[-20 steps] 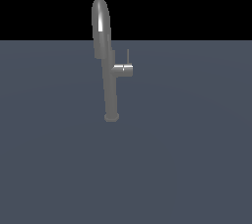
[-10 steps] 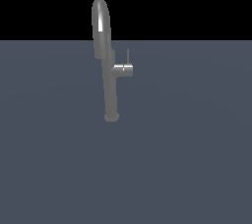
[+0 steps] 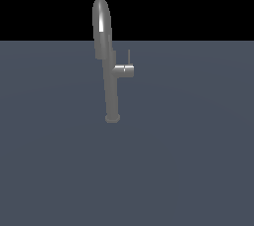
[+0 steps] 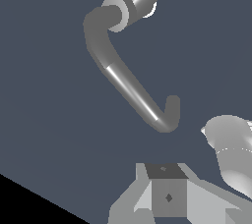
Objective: Turn on the faucet by rotating a designated handle.
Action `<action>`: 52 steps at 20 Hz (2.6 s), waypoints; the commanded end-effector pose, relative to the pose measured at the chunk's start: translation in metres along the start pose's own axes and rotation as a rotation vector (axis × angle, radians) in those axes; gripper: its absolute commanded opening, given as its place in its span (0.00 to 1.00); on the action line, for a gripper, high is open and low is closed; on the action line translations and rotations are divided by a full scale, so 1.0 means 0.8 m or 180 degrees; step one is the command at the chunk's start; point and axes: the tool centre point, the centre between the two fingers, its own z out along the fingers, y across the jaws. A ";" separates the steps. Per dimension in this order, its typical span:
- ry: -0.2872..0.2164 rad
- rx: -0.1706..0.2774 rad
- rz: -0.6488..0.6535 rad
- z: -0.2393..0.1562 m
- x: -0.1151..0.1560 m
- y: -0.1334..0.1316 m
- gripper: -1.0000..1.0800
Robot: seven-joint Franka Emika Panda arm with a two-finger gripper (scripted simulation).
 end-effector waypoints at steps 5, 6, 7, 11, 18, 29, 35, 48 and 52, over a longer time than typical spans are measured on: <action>-0.0395 0.0371 0.0366 0.002 0.053 -0.013 0.00; -0.0459 0.0431 0.0424 0.003 0.062 -0.015 0.00; -0.0523 0.0492 0.0484 0.004 0.070 -0.017 0.00; -0.0792 0.0746 0.0732 0.010 0.107 -0.021 0.00; -0.1278 0.1205 0.1182 0.028 0.171 -0.024 0.00; -0.1949 0.1845 0.1814 0.069 0.252 -0.020 0.00; -0.2154 0.2043 0.2008 0.087 0.275 -0.018 0.00; -0.2204 0.2091 0.2053 0.092 0.279 -0.018 0.00; -0.2205 0.2092 0.2053 0.092 0.276 -0.016 0.00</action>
